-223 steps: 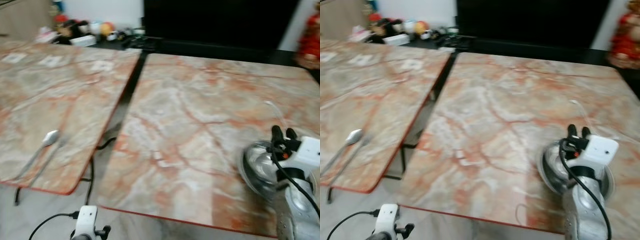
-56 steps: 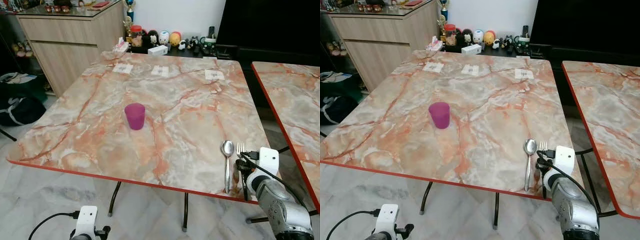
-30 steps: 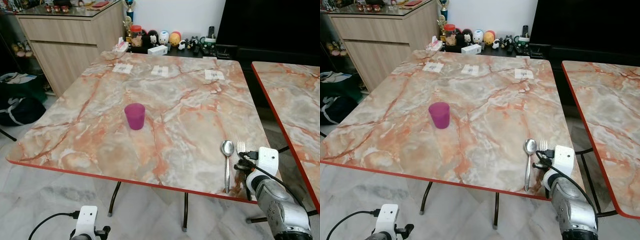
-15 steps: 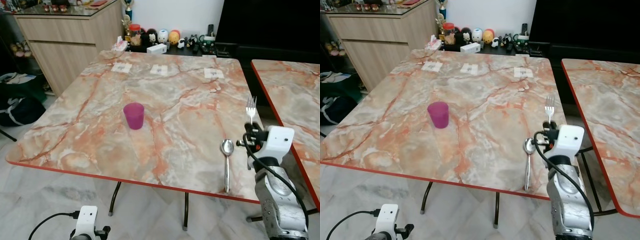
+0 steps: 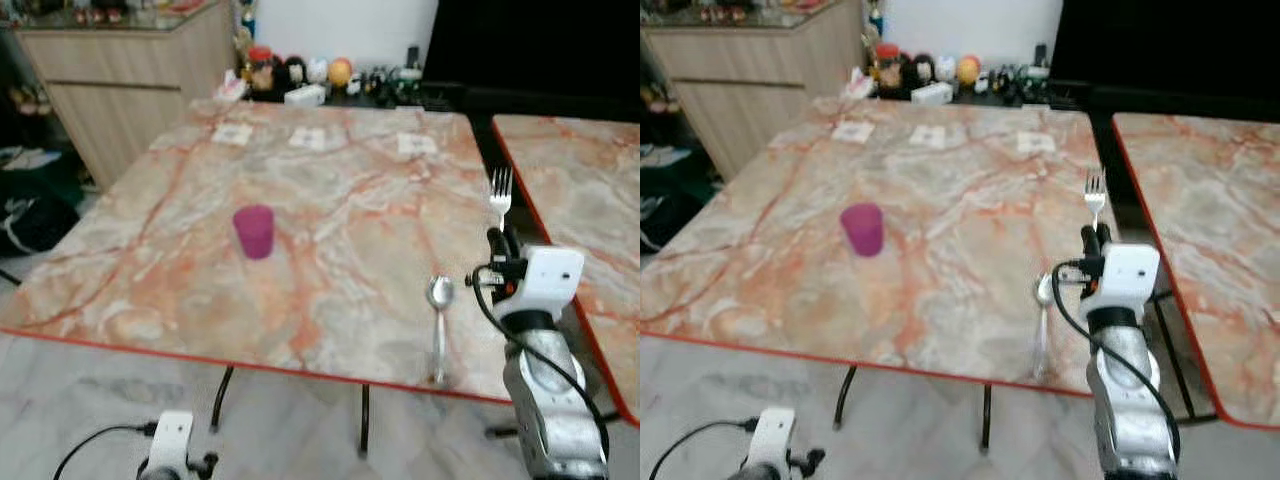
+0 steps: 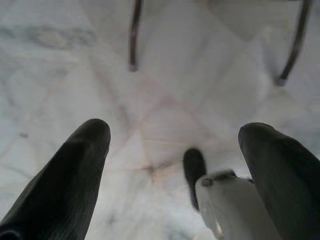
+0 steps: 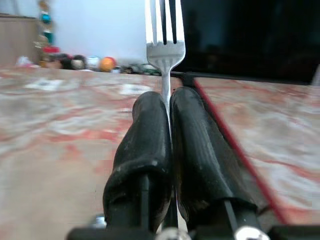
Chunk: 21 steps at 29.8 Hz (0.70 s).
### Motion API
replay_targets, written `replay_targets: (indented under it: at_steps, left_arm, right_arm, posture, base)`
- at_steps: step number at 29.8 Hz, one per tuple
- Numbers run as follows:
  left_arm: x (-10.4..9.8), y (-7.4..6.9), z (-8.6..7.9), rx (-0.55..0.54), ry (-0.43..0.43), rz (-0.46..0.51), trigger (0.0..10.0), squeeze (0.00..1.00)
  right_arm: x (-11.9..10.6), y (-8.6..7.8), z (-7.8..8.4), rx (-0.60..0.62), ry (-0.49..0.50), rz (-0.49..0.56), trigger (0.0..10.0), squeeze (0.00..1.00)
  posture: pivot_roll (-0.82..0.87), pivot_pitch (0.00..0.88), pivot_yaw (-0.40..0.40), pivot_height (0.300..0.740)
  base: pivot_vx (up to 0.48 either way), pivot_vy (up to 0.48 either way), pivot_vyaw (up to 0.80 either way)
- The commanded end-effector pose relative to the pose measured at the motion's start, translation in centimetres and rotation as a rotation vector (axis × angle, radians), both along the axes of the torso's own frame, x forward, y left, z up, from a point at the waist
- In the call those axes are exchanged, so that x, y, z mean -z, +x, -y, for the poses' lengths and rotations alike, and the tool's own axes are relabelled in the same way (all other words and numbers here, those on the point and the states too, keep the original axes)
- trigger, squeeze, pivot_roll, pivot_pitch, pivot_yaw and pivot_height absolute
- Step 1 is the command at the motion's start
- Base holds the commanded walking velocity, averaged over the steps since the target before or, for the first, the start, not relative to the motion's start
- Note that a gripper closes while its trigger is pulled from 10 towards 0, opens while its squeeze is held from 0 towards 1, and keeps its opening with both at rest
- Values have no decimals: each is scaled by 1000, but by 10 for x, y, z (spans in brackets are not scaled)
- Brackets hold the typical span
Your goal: Setting the table
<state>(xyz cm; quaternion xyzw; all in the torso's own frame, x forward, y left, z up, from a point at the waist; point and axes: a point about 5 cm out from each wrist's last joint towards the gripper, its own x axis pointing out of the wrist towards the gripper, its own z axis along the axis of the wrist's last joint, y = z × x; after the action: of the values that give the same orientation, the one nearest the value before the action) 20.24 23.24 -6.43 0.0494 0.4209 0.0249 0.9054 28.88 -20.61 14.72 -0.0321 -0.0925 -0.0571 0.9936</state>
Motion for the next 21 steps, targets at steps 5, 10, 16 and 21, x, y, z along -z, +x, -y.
replay_targets:
  at_steps: [5,10,16,21]
  left_arm:
    - [2,-5,-1,24,13,-23,10000,0]
    - [2,-5,-1,26,17,-23,10000,0]
    - [2,-5,-2,32,20,-25,10000,0]
    - [2,-5,-2,34,20,-24,10000,0]
  right_arm:
    - [-1,2,1,10,0,18,10000,0]
    - [0,2,1,21,5,20,10000,0]
    - [1,2,8,66,28,14,10000,0]
    - [3,3,10,83,53,5,10000,0]
  posture:
    - [23,0,-27,740]
    - [23,0,-25,740]
    - [21,0,-19,740]
    - [22,0,-18,740]
  base:
    - [0,-480,0]
    - [0,-480,0]
    - [0,-480,0]
    - [0,-480,-633]
